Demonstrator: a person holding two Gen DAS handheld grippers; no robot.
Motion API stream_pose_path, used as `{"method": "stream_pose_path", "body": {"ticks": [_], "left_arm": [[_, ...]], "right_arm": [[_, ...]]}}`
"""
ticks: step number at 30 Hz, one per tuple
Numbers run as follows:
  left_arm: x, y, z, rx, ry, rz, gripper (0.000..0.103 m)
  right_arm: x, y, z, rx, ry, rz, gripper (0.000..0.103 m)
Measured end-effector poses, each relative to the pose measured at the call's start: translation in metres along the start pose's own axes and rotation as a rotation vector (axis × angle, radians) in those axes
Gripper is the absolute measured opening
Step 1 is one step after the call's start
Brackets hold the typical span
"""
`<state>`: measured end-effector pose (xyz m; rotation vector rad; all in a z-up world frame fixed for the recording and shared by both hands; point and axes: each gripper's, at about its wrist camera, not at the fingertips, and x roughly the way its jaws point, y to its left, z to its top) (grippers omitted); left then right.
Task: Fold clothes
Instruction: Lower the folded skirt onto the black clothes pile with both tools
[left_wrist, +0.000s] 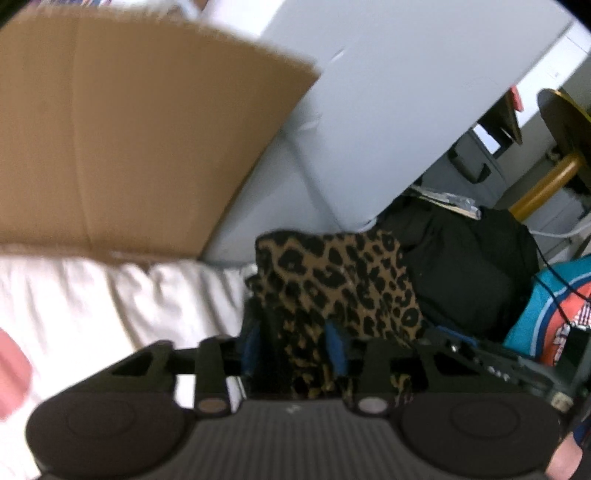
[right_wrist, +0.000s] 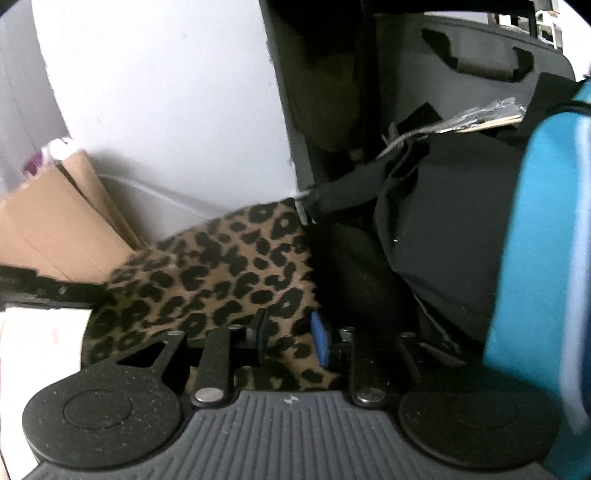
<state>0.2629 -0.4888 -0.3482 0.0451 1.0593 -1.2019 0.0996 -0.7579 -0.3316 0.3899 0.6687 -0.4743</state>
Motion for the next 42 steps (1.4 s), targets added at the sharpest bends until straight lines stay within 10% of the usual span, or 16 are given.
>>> {"method": "stream_pose_path", "body": {"ticks": [12,26,42], "left_arm": [[0.017,-0.05,0.009,0.151,-0.039,-0.004,0.029],[0.03,-0.05,-0.005,0.21,0.013,0.183,0.031],[0.019,-0.093,-0.05,0.191,0.01,0.053,0.032]], "right_arm": [[-0.005,0.014,-0.007,-0.005,-0.001,0.035,0.027],[0.019,0.006,-0.024,-0.094,0.112,-0.059,0.037],[-0.014,0.014,-0.047,-0.042,0.108,0.045,0.037]]}}
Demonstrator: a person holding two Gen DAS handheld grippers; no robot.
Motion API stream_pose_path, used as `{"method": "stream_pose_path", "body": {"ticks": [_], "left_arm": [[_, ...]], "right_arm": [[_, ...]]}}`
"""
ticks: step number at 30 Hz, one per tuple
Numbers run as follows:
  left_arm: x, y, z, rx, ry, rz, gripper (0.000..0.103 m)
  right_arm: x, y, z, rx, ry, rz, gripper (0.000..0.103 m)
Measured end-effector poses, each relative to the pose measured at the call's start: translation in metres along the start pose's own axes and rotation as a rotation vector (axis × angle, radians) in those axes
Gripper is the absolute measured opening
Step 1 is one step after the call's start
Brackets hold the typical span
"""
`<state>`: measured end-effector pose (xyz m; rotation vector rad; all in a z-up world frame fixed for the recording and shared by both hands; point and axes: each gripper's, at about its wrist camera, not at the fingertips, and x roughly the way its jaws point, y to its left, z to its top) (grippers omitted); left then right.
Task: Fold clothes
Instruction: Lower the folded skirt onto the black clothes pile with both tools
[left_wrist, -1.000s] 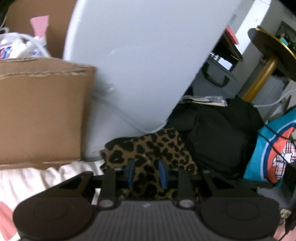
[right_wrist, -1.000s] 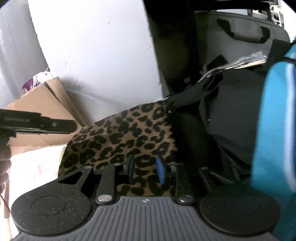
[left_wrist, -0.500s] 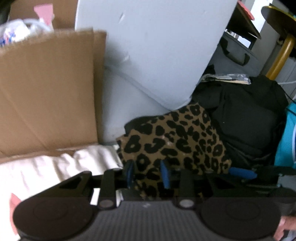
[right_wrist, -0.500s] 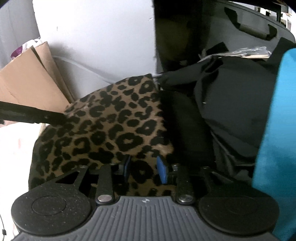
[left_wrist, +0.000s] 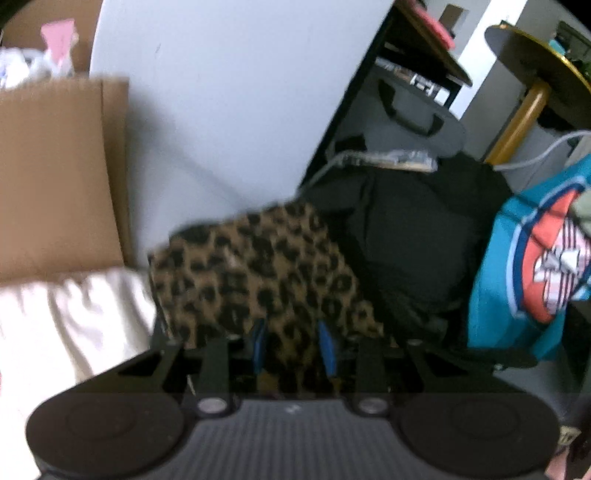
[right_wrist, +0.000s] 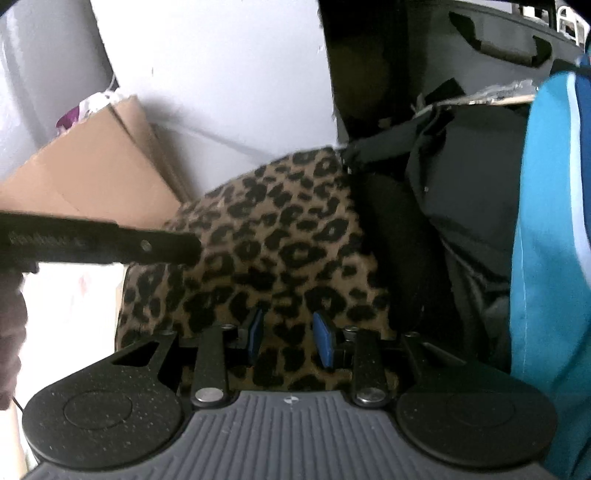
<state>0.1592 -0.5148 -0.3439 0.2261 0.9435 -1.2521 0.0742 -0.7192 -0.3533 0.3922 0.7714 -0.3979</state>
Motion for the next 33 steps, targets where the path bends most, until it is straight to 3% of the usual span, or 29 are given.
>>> {"method": "stream_pose_path", "body": {"ticks": [12,14,18,26,33], "left_arm": [[-0.01,0.006,-0.036,0.084,-0.003,0.061,0.034],[-0.013,0.007,-0.044,0.088,0.005,0.073,0.039],[-0.018,0.015,-0.061,0.039,0.04,0.09,0.048],[-0.042,0.029,-0.09,-0.075,0.077,0.096,0.046],[-0.059,0.02,-0.105,-0.123,0.058,0.04,0.054]], "right_arm": [[-0.021,-0.026,-0.053,0.036,0.049,-0.03,0.036],[-0.025,-0.028,-0.06,0.039,0.05,-0.035,0.036],[-0.035,-0.027,-0.076,0.02,0.058,-0.044,0.036],[-0.053,-0.025,-0.101,0.024,0.093,-0.03,0.037],[-0.07,-0.021,-0.106,0.063,0.049,0.007,0.037]]}}
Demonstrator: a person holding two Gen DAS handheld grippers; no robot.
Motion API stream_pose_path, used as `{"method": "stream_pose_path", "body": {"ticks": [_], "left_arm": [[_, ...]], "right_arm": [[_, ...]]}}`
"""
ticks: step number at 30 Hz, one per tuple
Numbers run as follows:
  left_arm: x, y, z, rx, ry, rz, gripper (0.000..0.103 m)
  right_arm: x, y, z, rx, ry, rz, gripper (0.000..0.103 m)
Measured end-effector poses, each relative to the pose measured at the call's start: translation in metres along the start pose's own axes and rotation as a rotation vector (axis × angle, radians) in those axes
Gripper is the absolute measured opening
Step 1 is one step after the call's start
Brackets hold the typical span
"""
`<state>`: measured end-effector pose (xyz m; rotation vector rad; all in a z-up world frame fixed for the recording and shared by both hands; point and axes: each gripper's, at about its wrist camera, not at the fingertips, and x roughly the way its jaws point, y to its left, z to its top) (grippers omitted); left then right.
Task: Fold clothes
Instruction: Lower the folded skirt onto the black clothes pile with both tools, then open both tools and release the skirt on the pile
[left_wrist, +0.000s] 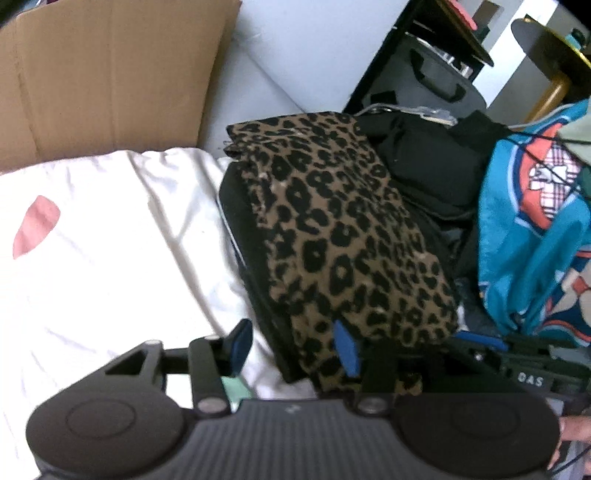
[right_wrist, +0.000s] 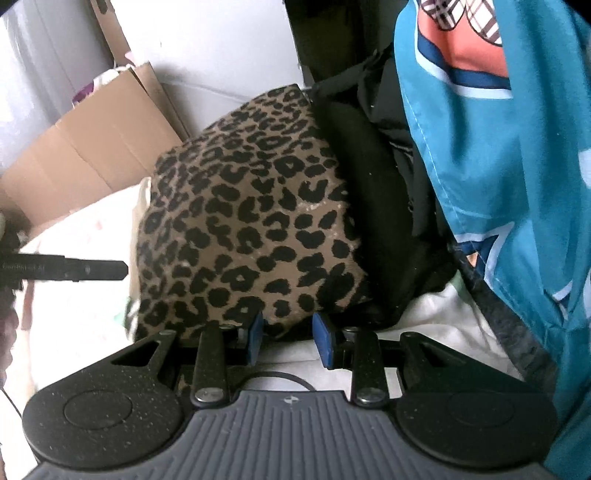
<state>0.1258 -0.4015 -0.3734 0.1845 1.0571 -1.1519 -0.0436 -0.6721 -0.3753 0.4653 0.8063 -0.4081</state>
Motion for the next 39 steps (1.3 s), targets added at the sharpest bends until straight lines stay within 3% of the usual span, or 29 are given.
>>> {"method": "stream_pose_path", "body": {"ticks": [9,13,19,23,27,28,30,32,33,35,36,39], "left_arm": [[0.016,-0.01,-0.036,-0.092,0.077,-0.051,0.056],[0.023,-0.009,-0.053,-0.136,0.132,-0.044,0.049],[0.012,-0.01,-0.067,-0.151,0.118,-0.051,0.038],[0.007,-0.01,-0.075,-0.15,0.133,-0.048,0.022],[0.001,-0.007,-0.079,-0.171,0.148,-0.033,0.021],[-0.001,-0.007,-0.079,-0.176,0.152,-0.028,0.022],[-0.004,-0.006,-0.079,-0.186,0.159,-0.017,0.035],[-0.012,-0.004,-0.075,-0.212,0.154,-0.023,0.056],[-0.019,-0.004,-0.071,-0.218,0.142,-0.02,0.061],[-0.032,-0.005,-0.064,-0.222,0.117,-0.003,0.082],[-0.038,-0.006,-0.06,-0.223,0.108,0.015,0.085],[-0.059,-0.007,-0.05,-0.236,0.093,0.037,0.09]], "right_arm": [[0.012,0.008,-0.015,0.062,0.04,0.071,0.037],[0.023,0.013,-0.027,0.062,0.093,0.068,0.037],[0.03,0.018,-0.039,0.084,0.131,0.069,0.036],[0.031,0.022,-0.041,0.081,0.142,0.058,0.036],[0.029,0.023,-0.046,0.106,0.148,0.039,0.036],[0.028,0.024,-0.047,0.106,0.15,0.032,0.036],[0.023,0.028,-0.045,0.101,0.151,0.032,0.037],[0.017,0.031,-0.042,0.111,0.149,0.043,0.038],[0.014,0.032,-0.04,0.117,0.148,0.047,0.038],[0.007,0.033,-0.035,0.14,0.137,0.038,0.049],[0.003,0.035,-0.031,0.149,0.133,0.042,0.051],[-0.01,0.042,-0.02,0.165,0.117,0.051,0.072]]}}
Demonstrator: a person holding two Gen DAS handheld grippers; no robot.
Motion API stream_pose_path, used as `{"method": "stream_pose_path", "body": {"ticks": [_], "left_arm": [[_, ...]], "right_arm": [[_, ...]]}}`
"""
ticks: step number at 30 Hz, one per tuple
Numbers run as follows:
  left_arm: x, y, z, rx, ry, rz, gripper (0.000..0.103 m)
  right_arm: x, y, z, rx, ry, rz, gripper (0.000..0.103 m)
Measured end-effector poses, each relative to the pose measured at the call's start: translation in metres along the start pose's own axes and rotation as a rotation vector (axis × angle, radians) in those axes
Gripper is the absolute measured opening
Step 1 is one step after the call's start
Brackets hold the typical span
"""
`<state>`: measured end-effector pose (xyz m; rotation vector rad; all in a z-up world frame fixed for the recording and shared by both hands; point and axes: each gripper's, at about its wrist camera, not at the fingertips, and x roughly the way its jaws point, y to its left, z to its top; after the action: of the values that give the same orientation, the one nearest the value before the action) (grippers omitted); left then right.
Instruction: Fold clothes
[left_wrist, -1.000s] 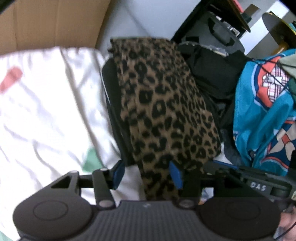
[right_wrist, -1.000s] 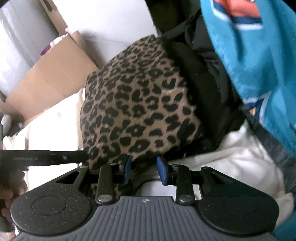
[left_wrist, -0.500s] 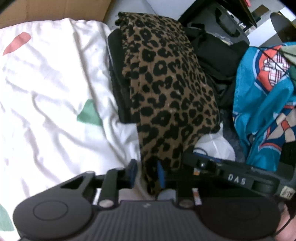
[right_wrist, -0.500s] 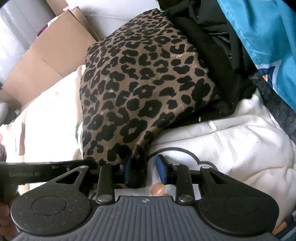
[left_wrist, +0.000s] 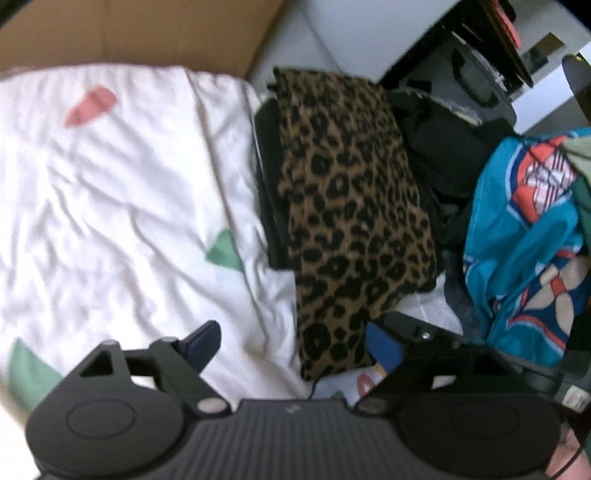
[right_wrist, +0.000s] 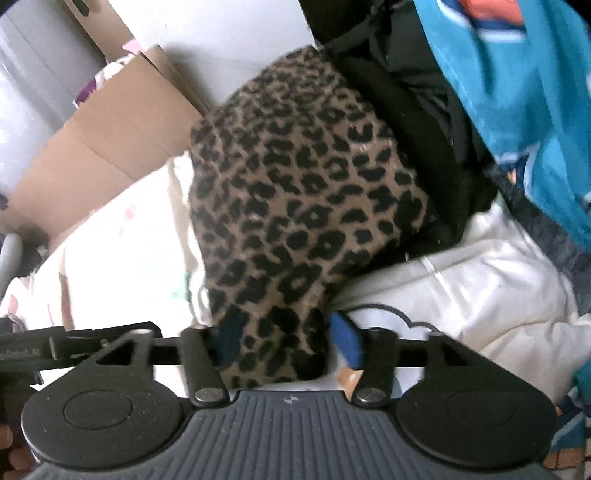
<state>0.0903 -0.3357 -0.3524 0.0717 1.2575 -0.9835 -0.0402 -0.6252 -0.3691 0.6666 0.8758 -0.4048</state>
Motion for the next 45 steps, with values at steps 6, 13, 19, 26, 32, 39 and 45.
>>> {"method": "stream_pose_path", "body": {"ticks": [6,13,19,26,32,39,45], "left_arm": [[-0.032,-0.015,0.008,0.001,0.001,0.033,0.098],[-0.074,-0.043,0.024,0.041,0.008,0.051,0.102],[-0.124,-0.058,0.038,0.075,-0.004,0.098,0.103],[-0.192,-0.069,0.047,0.072,-0.027,0.151,0.103],[-0.246,-0.079,0.048,0.098,-0.022,0.21,0.103],[-0.311,-0.074,0.049,0.077,-0.023,0.297,0.103],[-0.366,-0.071,0.05,0.051,-0.063,0.316,0.103]], "right_arm": [[-0.043,0.018,0.022,0.012,-0.044,0.031,0.096],[-0.089,0.029,0.04,0.027,-0.054,-0.004,0.102],[-0.131,0.049,0.051,0.008,-0.052,-0.005,0.102],[-0.181,0.07,0.063,-0.011,-0.049,-0.009,0.103],[-0.224,0.089,0.065,-0.006,-0.059,0.011,0.103],[-0.264,0.106,0.063,-0.002,-0.047,0.015,0.103],[-0.298,0.121,0.065,-0.021,-0.058,0.013,0.103]]}}
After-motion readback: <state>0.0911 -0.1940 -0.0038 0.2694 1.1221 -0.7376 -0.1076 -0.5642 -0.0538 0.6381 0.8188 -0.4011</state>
